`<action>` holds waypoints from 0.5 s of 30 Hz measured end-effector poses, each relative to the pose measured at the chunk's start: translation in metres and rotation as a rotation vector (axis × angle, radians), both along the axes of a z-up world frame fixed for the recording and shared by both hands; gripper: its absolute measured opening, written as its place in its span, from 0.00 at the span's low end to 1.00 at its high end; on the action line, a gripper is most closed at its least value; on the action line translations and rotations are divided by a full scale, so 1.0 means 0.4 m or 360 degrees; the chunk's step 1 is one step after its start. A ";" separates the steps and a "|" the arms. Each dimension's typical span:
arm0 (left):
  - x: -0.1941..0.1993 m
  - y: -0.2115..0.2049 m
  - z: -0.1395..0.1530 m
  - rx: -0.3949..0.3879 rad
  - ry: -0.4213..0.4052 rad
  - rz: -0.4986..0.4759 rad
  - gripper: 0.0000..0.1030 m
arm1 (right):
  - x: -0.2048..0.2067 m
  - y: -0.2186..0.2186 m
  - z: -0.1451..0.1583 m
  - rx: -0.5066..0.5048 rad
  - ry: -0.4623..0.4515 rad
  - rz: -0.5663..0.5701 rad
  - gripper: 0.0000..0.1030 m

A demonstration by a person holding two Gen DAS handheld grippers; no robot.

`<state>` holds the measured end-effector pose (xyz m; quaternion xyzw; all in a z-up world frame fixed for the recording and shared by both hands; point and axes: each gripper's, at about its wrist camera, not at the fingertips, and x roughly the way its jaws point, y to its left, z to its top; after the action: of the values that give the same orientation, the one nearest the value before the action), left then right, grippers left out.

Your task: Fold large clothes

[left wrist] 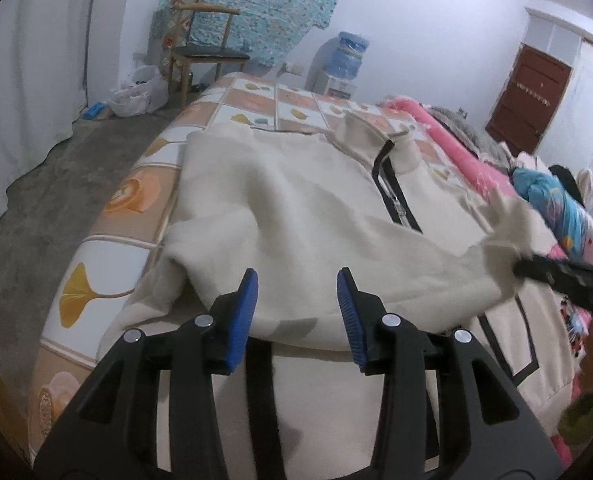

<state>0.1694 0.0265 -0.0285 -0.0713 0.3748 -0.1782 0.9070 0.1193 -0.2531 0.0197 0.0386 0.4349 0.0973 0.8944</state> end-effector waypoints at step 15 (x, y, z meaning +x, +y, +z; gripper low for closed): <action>-0.025 -0.016 -0.045 0.0104 0.0066 0.0020 0.39 | -0.115 -0.251 -0.109 0.0987 0.0408 -0.0366 0.59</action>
<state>0.1595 0.0201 -0.0464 -0.0476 0.3987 -0.1585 0.9020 0.0732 -0.3535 -0.0237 0.3691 0.4862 0.1179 0.7832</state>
